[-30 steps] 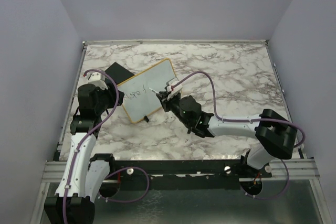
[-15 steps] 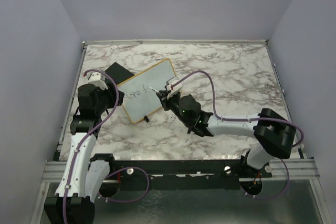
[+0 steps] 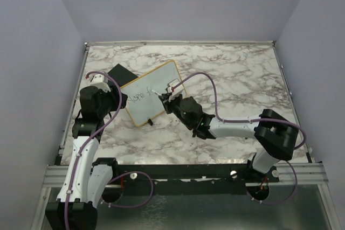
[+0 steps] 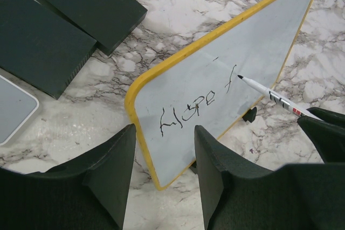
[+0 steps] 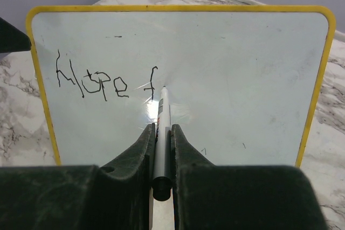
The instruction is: Write a sentence on the whiteboard
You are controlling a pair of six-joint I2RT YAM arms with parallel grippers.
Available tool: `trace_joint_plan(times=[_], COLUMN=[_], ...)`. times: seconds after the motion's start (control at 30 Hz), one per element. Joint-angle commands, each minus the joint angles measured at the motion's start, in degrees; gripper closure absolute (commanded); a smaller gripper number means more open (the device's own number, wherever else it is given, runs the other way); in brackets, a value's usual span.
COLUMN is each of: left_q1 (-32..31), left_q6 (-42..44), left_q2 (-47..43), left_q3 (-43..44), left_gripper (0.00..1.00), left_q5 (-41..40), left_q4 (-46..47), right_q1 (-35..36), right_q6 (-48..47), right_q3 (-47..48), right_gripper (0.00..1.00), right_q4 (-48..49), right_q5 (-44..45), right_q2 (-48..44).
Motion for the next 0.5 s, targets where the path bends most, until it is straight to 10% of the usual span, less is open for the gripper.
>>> trace_joint_plan(times=[0.0, 0.47], left_q1=[-0.4, -0.4], left_q6=[0.0, -0.1], left_q2=[-0.5, -0.6], left_q3=[-0.6, -0.6], left_gripper=[0.51, 0.51], left_q5=[0.9, 0.8], left_q4=[0.9, 0.9], right_q1=[-0.2, -0.2], right_q6=[-0.5, -0.1], right_q3=[1.9, 1.4], right_gripper=[1.0, 1.0], right_q4=[-0.3, -1.1], right_q5=[-0.9, -0.7], right_q2=[1.7, 2.1])
